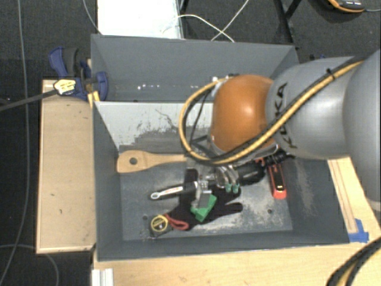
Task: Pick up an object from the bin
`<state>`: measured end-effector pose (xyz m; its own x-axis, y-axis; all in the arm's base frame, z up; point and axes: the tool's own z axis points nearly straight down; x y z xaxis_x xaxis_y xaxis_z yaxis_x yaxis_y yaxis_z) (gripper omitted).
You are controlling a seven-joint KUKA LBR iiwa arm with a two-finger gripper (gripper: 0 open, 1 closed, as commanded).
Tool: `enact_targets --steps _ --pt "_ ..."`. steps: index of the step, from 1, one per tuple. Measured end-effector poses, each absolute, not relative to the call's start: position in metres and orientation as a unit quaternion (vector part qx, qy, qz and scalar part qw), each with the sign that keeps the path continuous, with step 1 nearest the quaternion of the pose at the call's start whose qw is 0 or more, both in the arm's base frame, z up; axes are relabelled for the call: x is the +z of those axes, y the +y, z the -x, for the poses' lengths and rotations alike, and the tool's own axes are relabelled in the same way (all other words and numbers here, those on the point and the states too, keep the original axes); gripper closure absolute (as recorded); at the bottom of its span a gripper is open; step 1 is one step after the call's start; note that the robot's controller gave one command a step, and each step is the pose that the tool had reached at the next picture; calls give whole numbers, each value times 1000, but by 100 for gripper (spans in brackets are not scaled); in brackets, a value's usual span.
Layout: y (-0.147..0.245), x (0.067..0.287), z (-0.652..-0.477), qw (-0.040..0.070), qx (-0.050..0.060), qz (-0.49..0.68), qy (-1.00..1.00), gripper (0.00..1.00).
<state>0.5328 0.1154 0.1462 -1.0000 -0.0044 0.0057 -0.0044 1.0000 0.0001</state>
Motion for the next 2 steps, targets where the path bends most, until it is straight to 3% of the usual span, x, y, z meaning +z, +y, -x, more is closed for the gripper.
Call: enact_targets --steps 1,2 --pt "115 151 -535 -1 -1 1 -1000 0" --pt "51 73 -564 -2 -1 35 -999 0"
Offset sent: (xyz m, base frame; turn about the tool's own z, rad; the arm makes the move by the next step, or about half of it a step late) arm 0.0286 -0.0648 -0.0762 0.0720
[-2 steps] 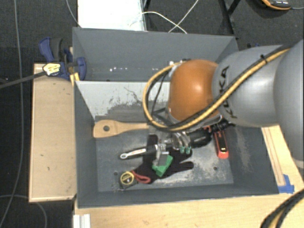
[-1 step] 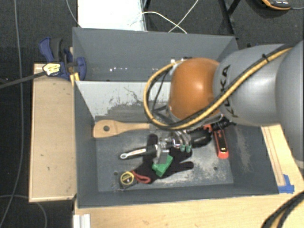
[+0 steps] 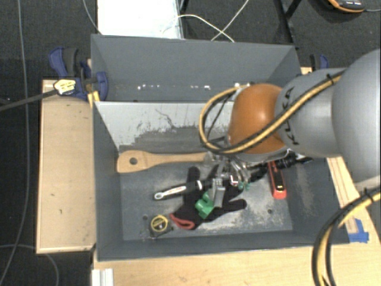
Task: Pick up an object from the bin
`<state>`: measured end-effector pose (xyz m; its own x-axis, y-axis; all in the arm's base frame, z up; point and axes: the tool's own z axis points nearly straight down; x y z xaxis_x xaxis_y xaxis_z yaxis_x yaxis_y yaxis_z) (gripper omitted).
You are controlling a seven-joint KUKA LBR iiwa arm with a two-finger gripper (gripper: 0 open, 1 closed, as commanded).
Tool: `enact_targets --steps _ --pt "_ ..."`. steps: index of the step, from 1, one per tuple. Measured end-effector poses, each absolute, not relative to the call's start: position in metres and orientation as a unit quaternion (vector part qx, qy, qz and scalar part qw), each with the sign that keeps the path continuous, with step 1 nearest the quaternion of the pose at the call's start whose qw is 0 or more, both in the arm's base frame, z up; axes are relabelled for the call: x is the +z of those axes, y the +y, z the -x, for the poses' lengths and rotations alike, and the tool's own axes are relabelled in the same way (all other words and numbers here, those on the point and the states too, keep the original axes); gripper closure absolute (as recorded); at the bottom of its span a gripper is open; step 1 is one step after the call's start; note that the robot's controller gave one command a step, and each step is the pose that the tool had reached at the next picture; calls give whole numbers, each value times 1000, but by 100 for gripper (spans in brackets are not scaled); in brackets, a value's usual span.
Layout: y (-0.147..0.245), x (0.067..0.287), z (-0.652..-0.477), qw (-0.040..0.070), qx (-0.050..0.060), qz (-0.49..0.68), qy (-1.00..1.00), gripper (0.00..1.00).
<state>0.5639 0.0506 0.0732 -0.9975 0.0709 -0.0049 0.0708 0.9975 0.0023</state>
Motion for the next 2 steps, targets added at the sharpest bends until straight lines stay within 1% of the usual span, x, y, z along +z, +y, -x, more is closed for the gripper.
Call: enact_targets --steps 1,2 --pt "63 73 -581 12 3 248 969 0" --pt "51 76 -567 6 1 -17 1000 0"
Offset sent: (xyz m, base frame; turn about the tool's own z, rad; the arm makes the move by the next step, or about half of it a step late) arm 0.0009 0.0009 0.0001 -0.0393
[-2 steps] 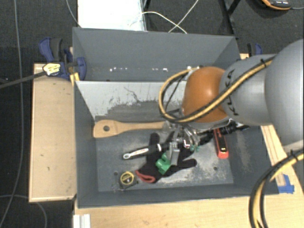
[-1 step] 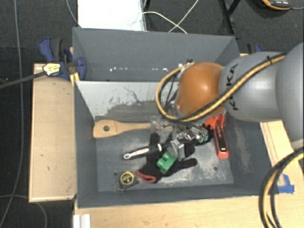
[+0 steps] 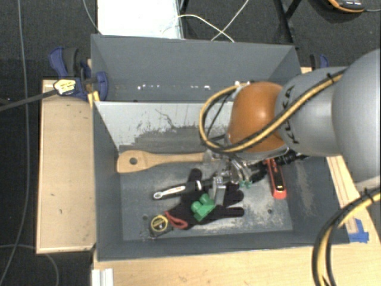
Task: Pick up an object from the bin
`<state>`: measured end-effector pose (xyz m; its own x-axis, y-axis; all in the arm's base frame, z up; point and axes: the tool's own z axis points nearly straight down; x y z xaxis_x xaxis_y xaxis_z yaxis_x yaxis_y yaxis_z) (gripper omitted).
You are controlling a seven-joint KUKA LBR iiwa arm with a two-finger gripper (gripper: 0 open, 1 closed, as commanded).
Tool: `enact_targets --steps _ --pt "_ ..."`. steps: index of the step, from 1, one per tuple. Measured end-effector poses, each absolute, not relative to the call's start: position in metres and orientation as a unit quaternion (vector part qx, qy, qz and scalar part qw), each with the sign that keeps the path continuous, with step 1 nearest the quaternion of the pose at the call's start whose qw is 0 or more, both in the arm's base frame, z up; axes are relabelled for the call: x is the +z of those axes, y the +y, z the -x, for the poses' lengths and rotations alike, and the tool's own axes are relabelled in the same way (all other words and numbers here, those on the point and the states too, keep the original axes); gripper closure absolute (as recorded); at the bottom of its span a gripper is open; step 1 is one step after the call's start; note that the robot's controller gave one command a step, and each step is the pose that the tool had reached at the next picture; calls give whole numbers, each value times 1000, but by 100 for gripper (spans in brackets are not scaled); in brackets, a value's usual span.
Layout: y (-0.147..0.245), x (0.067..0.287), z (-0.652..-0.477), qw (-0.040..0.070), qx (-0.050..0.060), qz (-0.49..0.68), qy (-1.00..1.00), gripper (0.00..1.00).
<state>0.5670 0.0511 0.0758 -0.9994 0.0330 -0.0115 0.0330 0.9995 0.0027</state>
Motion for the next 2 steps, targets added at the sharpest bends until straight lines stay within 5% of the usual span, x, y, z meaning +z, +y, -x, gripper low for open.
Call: enact_targets --steps 1,2 --pt "62 77 -582 16 2 238 971 0" --pt "53 76 -570 8 2 11 1000 100"
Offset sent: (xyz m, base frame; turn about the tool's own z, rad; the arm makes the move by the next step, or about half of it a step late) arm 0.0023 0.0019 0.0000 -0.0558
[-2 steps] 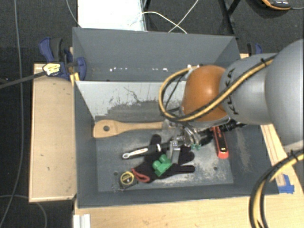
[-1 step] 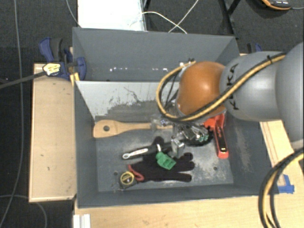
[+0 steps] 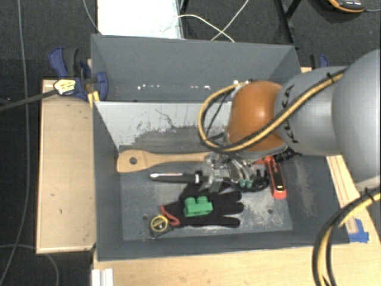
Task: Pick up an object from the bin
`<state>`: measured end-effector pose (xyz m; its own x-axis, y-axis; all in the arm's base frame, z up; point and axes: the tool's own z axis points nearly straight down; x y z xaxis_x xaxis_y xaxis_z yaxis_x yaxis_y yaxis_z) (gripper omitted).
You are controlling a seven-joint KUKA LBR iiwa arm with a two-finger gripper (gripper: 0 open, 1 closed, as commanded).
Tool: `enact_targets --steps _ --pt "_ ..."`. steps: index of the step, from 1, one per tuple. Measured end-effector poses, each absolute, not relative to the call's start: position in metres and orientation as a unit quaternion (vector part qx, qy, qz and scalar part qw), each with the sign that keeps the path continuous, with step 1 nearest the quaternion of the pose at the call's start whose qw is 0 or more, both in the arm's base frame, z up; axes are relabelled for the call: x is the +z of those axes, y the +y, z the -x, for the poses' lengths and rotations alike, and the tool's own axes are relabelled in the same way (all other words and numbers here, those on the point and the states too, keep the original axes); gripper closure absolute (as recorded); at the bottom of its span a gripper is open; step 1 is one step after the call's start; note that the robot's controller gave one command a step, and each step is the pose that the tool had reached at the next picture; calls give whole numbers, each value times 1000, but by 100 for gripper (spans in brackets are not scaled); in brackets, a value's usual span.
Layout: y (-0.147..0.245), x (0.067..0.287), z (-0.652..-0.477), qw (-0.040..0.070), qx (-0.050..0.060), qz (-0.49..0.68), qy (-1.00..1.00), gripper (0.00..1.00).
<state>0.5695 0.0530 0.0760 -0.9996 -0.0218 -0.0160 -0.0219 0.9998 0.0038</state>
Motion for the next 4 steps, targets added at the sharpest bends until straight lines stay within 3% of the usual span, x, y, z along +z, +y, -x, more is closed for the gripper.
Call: enact_targets --steps 2,3,4 --pt "53 83 -570 9 2 10 1000 100" --pt "53 100 -569 8 2 10 1000 100" --pt "53 134 -567 5 2 9 1000 100"
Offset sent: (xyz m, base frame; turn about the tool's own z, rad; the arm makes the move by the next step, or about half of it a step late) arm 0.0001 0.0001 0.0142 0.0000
